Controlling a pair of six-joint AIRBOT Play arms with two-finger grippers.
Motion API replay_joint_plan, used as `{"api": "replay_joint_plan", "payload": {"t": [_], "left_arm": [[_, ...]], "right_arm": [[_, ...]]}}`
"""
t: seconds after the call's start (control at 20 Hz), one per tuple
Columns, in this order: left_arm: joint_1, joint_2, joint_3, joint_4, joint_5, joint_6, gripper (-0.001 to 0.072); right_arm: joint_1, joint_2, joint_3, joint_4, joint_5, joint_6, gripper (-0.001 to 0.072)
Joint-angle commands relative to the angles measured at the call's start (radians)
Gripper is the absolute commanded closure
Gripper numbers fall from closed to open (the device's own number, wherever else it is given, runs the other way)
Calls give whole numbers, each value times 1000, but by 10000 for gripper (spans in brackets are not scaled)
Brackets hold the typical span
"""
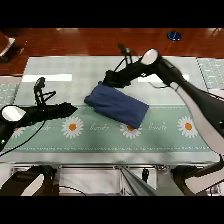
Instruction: Fold the shirts.
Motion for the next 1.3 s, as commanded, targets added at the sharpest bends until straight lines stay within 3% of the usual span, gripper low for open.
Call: {"api": "replay_joint_plan", "payload": {"t": [0.0,0.15,0.35,0.45,0.55,0.6,0.7,0.9,1.05,1.25], "left_arm": [[-5,0,-16,-1,17,-13,686],[-6,0,-16,-1,12,-19,686],[-7,0,-16,-1,11,-18,686],[-7,0,-16,-1,12,-18,686],[-7,-4,-16,-1,13,-19,686],[-7,-6,-16,-1,13,-19,686],[-7,-11,-16,-2,12,-19,686],[-7,-20,-16,-2,12,-19,686],[-9,-22,-16,-1,12,-19,686],[-9,-35,-16,-2,13,-19,686]], "right_arm": [[-147,146,8,-60,197,-11,301],[-251,403,-76,-421,285,26,301],[-311,846,-610,-946,66,405,301],[-321,1003,-901,-952,-85,613,301],[-321,1056,-1116,-744,-281,686,301],[-320,1041,-1183,-597,-364,664,301],[-320,948,-1236,-310,-457,493,301],[-320,679,-1173,78,-396,82,301],[-320,507,-1059,147,-288,-36,301],[-318,328,-935,158,-189,-74,301]]}}
